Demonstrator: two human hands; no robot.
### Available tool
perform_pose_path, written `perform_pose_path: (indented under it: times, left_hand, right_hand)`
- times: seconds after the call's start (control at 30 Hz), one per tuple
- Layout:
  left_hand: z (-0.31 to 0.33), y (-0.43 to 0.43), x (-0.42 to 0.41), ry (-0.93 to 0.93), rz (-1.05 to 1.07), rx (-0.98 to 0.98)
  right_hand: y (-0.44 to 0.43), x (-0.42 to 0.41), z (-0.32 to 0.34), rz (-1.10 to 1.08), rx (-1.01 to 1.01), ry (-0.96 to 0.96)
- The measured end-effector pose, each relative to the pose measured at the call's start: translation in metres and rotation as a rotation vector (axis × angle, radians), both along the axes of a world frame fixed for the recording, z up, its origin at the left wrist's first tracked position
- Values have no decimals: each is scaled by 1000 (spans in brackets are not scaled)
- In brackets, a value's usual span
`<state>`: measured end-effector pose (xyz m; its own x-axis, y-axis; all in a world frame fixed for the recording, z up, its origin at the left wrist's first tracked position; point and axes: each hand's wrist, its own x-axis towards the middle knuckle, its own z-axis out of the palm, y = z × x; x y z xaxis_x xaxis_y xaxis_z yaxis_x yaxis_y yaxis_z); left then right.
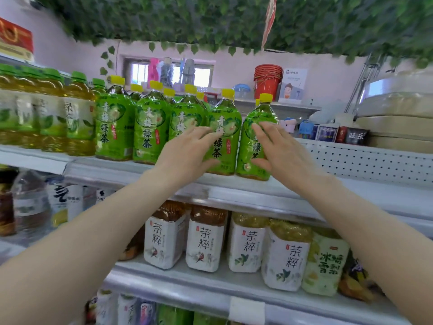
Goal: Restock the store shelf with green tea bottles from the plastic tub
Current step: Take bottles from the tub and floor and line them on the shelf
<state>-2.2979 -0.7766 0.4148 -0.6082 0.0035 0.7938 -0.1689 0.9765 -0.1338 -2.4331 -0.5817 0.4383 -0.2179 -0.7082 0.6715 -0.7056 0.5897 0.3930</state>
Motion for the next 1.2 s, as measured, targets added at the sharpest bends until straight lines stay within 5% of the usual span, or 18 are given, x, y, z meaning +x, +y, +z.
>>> perform_pose_path:
  times: [0.53, 1.2]
  left_hand:
    - [-139, -75, 162, -165, -312, -16]
    - [-466, -105, 256, -609, -174, 452]
  right_hand:
    - [-25, 187, -162, -108, 11, -52]
    - [-66, 277, -493, 80, 192, -695]
